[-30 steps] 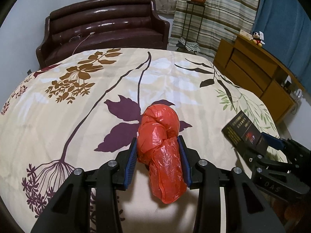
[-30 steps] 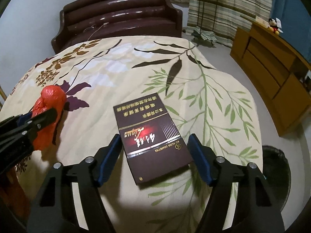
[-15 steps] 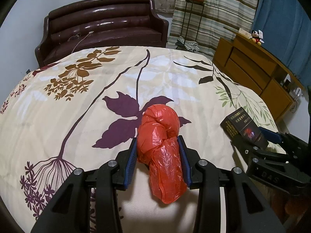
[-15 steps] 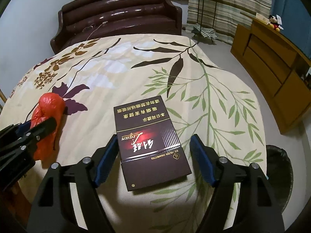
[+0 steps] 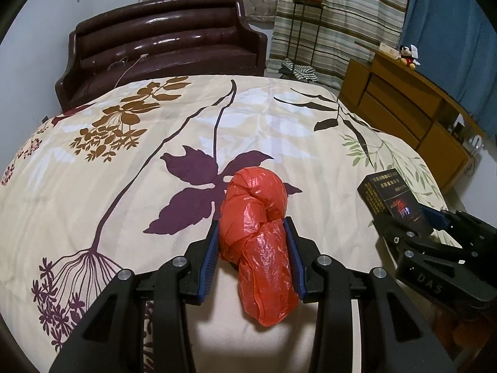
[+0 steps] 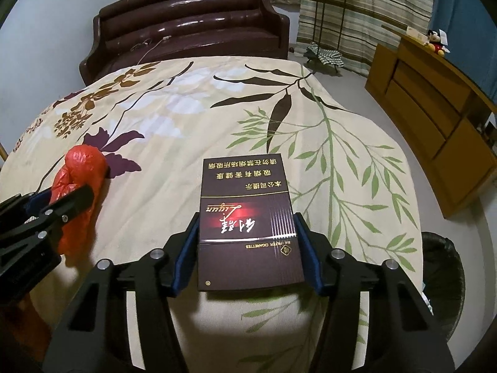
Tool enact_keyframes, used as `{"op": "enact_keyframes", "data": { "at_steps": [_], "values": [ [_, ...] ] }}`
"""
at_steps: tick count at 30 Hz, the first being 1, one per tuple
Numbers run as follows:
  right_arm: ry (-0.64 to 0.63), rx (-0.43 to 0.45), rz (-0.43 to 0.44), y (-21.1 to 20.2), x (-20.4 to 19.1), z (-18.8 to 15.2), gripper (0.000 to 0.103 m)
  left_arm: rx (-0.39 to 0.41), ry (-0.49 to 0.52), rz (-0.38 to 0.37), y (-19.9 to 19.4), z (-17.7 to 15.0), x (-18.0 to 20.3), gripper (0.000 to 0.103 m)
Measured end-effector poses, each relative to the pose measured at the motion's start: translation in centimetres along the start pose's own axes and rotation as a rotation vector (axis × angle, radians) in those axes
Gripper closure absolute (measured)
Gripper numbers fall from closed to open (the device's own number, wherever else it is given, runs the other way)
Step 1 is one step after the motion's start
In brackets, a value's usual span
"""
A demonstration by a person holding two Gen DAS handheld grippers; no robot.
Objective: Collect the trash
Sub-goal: 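Lift the red bag and dark box and carry both over the bin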
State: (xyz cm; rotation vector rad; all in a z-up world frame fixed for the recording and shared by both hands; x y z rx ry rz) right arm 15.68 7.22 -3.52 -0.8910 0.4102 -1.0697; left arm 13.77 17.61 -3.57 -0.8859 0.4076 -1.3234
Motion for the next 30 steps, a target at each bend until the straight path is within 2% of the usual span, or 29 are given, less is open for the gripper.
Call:
{"op": "enact_keyframes", "data": {
  "at_steps": [19,30],
  "values": [
    [0.042,0.055,-0.036,-3.5,0.7,-2.1,0.048,0.019,0.023,-0.013,-1.2,-1.2,1.0,0.063],
    [0.105,0.104,-0.094,-7.5,3.6,-5.1,0.048,0.050,0.077,-0.067,-3.4,-2.9,4.4,0.063]
  ]
}}
Point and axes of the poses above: each gripper's, at about its wrist camera, not at the fingertips, and y roughly the way its jaws point, x to its right, z to its top, the point moved 2 cm from there along y, roughly the way its jaws point, and after that the axes turned 12 degrees about -y, right-handed, at the moved point
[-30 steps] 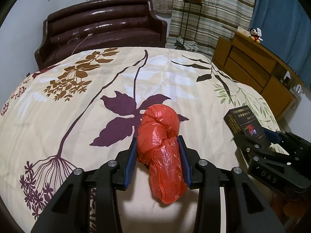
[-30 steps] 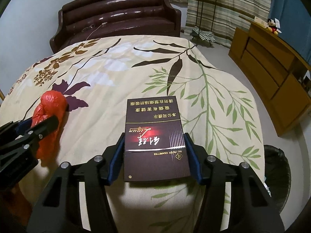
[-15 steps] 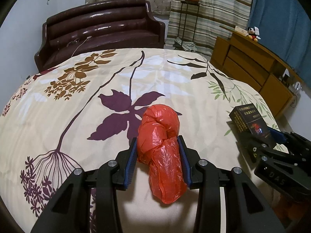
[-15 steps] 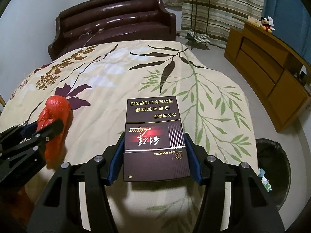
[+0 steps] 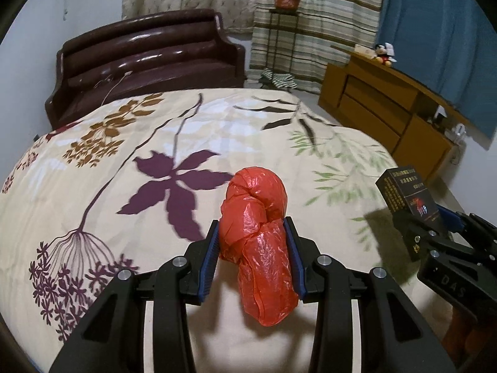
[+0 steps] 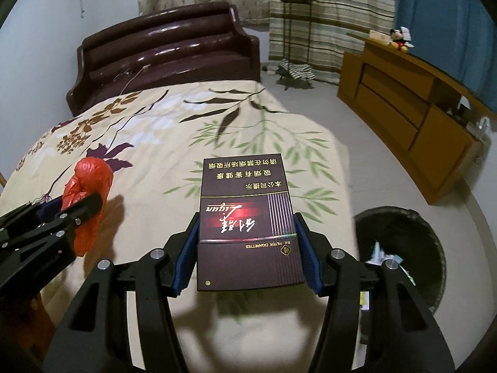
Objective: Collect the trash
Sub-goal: 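Lift the red bag and dark box and carry both over the bin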
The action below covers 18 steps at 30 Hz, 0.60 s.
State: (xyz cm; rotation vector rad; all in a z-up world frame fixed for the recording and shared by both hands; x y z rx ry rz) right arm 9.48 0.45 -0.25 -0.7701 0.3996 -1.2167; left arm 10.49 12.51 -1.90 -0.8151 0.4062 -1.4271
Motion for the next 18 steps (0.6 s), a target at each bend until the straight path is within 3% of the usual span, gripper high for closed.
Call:
{"op": "enact_keyframes", "data": {
  "at_steps": [18],
  "values": [
    [0.155,0.035,-0.195,-5.2,11.0,-5.1,0.048,0.019,0.197,-0.165,-1.2,-3.0,12.8,0.063]
  ]
}}
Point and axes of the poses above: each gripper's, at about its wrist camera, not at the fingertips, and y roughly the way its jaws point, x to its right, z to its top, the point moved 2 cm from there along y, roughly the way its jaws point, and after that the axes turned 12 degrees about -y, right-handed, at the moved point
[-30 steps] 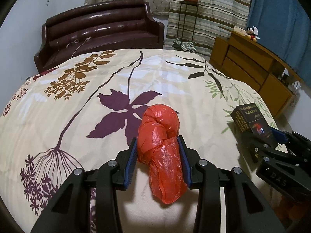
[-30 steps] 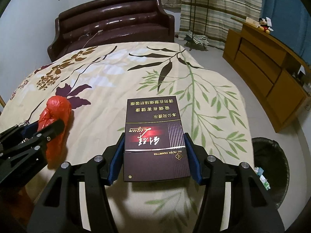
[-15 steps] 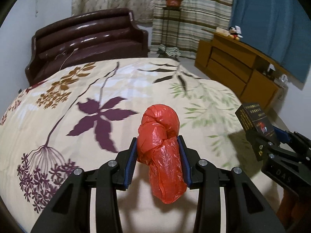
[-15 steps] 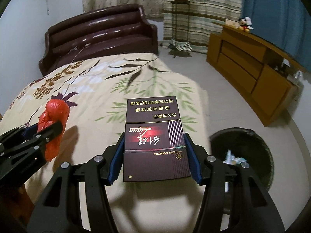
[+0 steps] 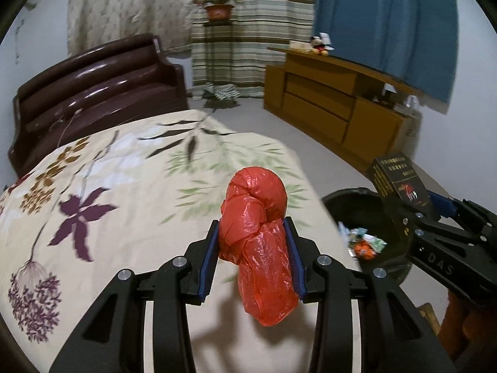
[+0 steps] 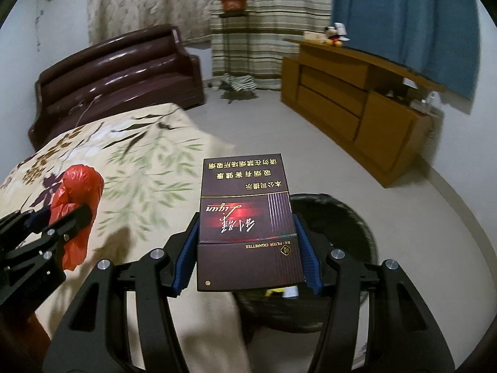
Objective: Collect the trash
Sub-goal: 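Lift the red bag and dark box and carry both over the bin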
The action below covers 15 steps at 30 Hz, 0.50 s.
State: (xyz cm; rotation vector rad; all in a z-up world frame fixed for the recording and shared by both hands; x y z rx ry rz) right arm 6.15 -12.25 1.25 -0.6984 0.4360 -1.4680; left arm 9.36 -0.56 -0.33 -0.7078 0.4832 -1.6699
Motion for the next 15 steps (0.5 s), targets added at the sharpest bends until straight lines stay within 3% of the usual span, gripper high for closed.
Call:
{"op": "enact_keyframes", "data": {
  "at_steps": [8,15],
  "values": [
    [0.070,-0.002,-0.071,-0.1,4.9,-1.5,0.048,-0.009,0.061,-0.058,1.8,-0.3,5.1,0.063],
    [0.097,-0.013,-0.103,0.6,7.0,-2.4,0.048,-0.015,0.112,-0.086,3.3,-0.3,8.6,0.063]
  ]
}}
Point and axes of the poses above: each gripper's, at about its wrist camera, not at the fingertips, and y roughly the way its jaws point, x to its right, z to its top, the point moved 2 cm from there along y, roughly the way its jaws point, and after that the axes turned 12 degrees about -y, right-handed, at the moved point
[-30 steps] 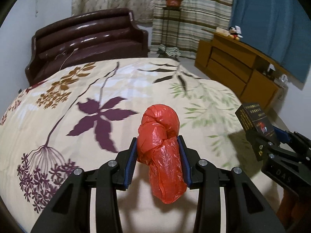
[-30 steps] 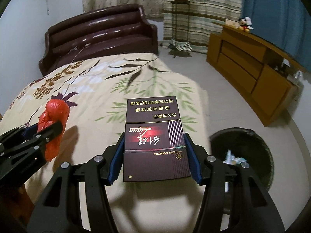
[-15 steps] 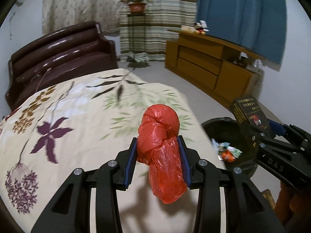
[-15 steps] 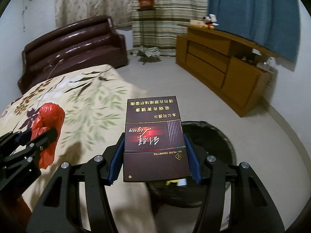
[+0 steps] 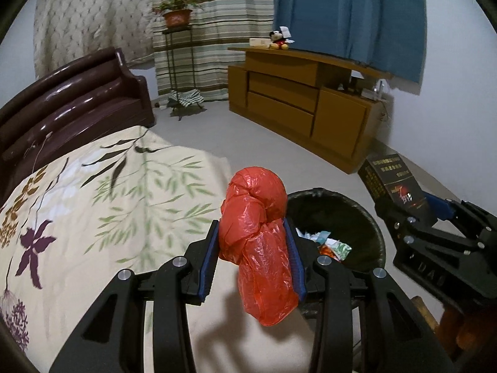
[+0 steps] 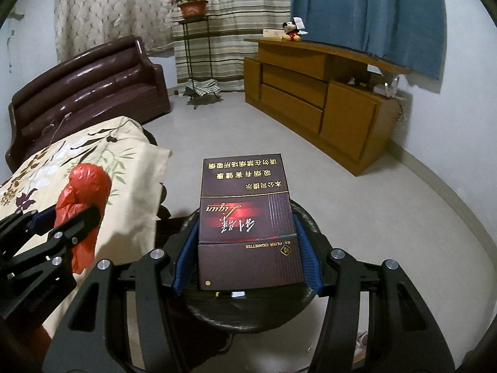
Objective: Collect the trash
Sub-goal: 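Lift the red bag and dark box and carry both over the bin, then open both tools to drop the red bag and box into the bin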
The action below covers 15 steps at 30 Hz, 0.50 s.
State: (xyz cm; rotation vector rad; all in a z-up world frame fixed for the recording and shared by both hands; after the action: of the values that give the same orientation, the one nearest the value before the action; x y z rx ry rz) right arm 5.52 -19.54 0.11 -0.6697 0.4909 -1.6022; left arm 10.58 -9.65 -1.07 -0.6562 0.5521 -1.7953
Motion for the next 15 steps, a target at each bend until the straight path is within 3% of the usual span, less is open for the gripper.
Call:
{"op": "enact_keyframes", "data": {
  "at_steps": [15],
  "values": [
    [0.043,-0.024,-0.010,2.5,2.1,-0.7,0.048,-0.027,0.047,0.022,3.8,0.3,2.7,0.063]
  ]
}}
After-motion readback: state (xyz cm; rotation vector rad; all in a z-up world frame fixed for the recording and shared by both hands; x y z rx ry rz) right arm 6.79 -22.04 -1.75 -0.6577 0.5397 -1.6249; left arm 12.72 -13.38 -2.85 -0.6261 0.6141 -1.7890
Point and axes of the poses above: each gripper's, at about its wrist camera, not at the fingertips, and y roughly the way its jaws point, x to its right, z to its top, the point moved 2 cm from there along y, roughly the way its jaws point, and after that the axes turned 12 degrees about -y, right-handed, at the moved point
